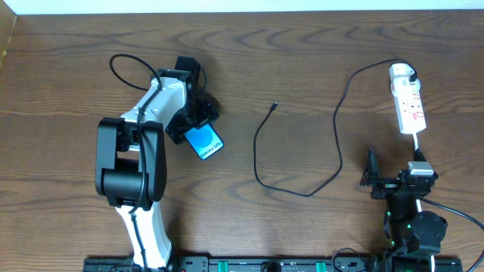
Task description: Plug charger to phone and switch on socket
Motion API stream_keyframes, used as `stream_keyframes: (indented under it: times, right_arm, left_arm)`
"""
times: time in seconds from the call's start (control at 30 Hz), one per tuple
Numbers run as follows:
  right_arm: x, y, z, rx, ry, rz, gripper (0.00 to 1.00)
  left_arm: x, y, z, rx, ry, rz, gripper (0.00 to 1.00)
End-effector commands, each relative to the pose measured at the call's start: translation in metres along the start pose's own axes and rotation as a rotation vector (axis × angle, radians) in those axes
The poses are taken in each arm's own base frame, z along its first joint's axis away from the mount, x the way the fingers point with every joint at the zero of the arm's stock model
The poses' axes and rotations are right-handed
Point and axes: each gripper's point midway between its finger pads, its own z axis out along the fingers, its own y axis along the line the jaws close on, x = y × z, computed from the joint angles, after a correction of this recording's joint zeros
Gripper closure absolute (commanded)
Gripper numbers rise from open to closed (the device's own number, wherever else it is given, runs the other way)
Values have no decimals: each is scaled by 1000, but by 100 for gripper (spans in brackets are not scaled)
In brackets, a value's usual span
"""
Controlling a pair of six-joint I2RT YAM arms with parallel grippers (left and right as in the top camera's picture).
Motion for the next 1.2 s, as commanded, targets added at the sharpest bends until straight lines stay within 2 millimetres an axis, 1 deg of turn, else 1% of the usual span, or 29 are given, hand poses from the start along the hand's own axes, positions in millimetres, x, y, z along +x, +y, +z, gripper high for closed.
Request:
stream_keyframes:
  times: [0.0, 0.13, 0.33, 0.53, 0.63, 0.83, 0.9, 1.0, 1.17]
  right_arm:
    - [1, 2, 0, -10, 1, -12, 1]
    - [1, 2, 0, -10, 1, -12, 1]
    - [1, 2, 0, -10, 1, -12, 1]
    - [1, 2, 0, -10, 1, -12, 1]
    - [1, 2, 0, -10, 1, -12, 1]
    - [1, 2, 0, -10, 1, -12, 1]
    - [1, 2, 0, -10, 1, -12, 1]
    - [1, 2, 0, -10, 2, -12, 1]
    - [1, 2, 0, -10, 1, -12, 1]
  left_arm:
    - [3, 18, 12, -71, 18, 23, 2]
    - [5, 20, 14, -76, 23, 22, 2]
    - [11, 25, 21, -85, 33, 24, 2]
    - [13, 26, 22, -91, 40, 25, 3]
    - [15, 25, 22, -93, 43, 31, 2]
    - [25, 15, 22, -93, 43, 62, 3]
    - [25, 14, 22, -94, 41, 44, 3]
    - [26, 14, 22, -94, 41, 21, 9]
    - [27, 13, 22, -88, 47, 21, 10]
